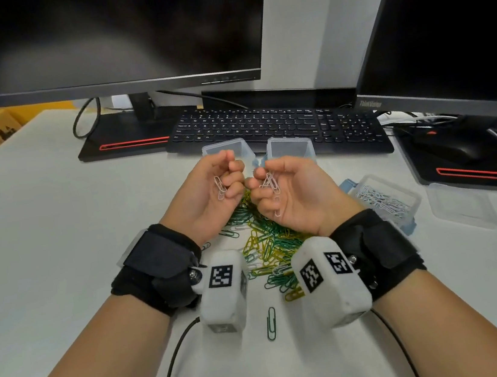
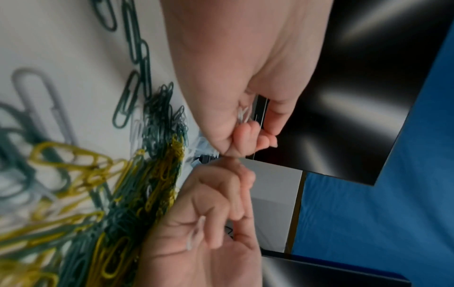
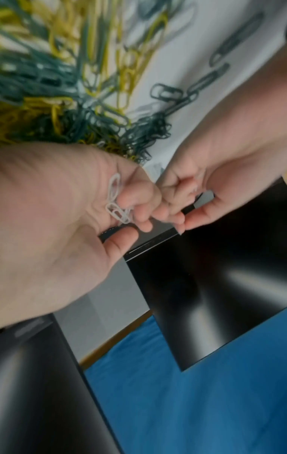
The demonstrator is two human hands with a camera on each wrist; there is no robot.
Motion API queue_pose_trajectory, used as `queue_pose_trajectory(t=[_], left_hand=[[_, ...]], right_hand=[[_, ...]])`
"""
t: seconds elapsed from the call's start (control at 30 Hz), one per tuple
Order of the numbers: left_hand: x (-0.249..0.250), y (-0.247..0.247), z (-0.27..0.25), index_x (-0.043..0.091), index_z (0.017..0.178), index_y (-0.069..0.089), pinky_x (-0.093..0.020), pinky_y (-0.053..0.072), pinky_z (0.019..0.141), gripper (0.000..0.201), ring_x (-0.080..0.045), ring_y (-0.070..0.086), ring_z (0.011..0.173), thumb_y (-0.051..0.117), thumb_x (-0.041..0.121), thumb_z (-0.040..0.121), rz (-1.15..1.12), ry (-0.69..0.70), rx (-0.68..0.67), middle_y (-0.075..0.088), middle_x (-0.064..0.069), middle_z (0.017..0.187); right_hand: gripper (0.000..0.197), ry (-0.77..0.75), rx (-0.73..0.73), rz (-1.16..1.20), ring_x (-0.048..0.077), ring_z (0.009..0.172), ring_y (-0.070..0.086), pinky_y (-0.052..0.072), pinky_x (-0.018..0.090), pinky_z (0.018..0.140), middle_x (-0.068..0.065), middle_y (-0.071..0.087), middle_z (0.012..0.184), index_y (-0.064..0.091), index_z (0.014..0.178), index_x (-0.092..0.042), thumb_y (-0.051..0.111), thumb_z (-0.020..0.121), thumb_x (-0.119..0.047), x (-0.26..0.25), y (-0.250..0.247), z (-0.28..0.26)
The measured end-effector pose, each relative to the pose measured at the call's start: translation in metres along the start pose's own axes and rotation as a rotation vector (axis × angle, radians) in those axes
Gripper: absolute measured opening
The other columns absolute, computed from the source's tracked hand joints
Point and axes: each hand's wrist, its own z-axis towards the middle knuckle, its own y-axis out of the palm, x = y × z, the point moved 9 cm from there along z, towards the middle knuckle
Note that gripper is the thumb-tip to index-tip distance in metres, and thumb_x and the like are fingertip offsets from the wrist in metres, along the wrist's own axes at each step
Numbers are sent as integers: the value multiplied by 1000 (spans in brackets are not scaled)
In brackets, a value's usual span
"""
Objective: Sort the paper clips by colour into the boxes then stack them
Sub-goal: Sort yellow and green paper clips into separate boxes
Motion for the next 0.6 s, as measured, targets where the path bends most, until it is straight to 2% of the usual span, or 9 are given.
queue_pose_trajectory(t=[0.07,0.13,0.2,0.27,0.33,0.4,0.5,0.53,0.6], left_hand=[[-1,2,-2,13,82,53,-14,30,45,18,-5,35,52,44,24,94,15,0,-11,46,3,70],[5,4,-4,11,87,58,-17,40,52,26,-9,44,60,43,30,95,32,58,-6,53,-1,75],[13,7,-8,7,94,61,-23,47,70,36,-14,56,75,40,36,96,66,145,-16,62,-6,86],[22,14,-12,5,103,63,-29,47,87,45,-19,62,93,35,39,98,135,237,-48,66,-11,101],[27,25,-17,3,115,60,-34,41,101,53,-22,59,113,28,43,99,242,309,-100,65,-13,119],[26,36,-22,3,125,55,-36,32,110,60,-20,52,126,19,44,100,383,362,-166,60,-12,130],[25,44,-27,1,131,50,-35,25,114,64,-16,47,131,12,43,101,448,441,-221,57,-12,134],[29,43,-28,1,132,49,-35,26,115,64,-17,48,131,12,42,101,415,468,-212,57,-13,133],[38,33,-27,1,129,52,-34,30,113,59,-19,51,127,17,40,101,337,500,-145,59,-14,131]], right_hand=[[24,-17,52,-11,11,50,41,31,18,40,10,52,71,54,78,-4,40,92,-18,0,-4,2],[26,-43,94,25,14,57,47,41,19,45,13,56,75,56,87,-1,37,96,-16,-2,-7,2],[25,-59,96,78,19,72,55,51,24,61,16,59,92,56,101,2,38,97,-14,-4,-6,4],[24,-64,80,122,23,86,58,54,31,80,15,57,107,52,115,0,42,97,-13,-4,-1,3],[26,-36,53,143,26,90,58,51,36,89,15,60,100,53,111,3,41,99,-17,2,9,0],[36,18,19,137,27,95,60,49,37,92,17,62,98,54,110,7,35,102,-24,15,22,-3],[43,38,-6,175,29,121,54,46,44,98,15,55,121,45,130,5,31,105,-27,26,30,-3],[41,34,-4,210,30,122,54,48,46,95,16,54,120,45,128,5,31,105,-25,25,29,-3],[32,8,17,255,35,116,54,52,46,88,19,55,112,50,114,7,34,104,-19,18,25,-4]])
